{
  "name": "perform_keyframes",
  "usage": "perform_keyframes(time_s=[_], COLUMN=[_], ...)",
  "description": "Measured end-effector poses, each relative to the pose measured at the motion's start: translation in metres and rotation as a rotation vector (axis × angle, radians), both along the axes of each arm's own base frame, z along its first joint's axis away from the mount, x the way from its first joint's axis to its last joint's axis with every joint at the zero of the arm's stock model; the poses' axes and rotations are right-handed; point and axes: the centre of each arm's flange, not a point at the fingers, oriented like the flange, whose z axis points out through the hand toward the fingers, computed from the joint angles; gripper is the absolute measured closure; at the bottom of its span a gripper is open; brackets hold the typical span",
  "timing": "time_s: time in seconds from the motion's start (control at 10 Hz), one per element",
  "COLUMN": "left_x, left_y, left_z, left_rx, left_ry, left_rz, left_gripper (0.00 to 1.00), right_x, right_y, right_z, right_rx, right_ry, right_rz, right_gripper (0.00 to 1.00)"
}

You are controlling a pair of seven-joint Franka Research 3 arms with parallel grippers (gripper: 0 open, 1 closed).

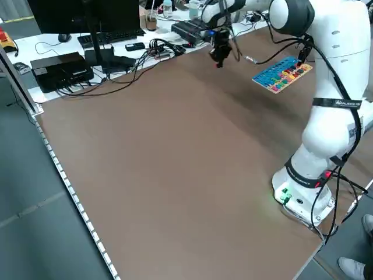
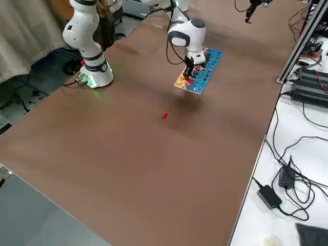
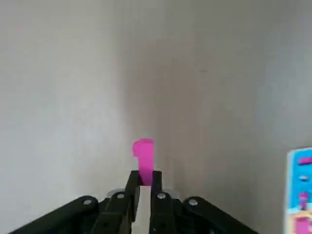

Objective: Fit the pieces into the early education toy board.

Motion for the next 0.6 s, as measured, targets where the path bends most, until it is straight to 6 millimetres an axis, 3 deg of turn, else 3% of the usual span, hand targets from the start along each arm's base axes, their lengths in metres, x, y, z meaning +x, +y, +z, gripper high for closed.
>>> perform_keyframes(time_s=[0.3,0.5,0.6], left_x=[-0.048,-0.084,-0.099], left_y=[-0.105,-0.161,-0.182], left_z=[0.002,-0.006,-0.018], left_rx=[0.010,0.022,0.025], left_ry=[0.015,0.020,0.026], left_rz=[0.028,0.036,0.040], left_gripper=[0.87,0.87,0.87], right_x=[0.003,0.012,0.018], right_y=[-0.003,-0.022,-0.039], right_z=[0.015,0.017,0.018], right_rx=[-0.001,-0.009,-0.011], right_ry=[-0.012,-0.014,-0.014], right_rz=[-0.044,-0.131,-0.170], right_gripper=[0.52,0.49,0.37])
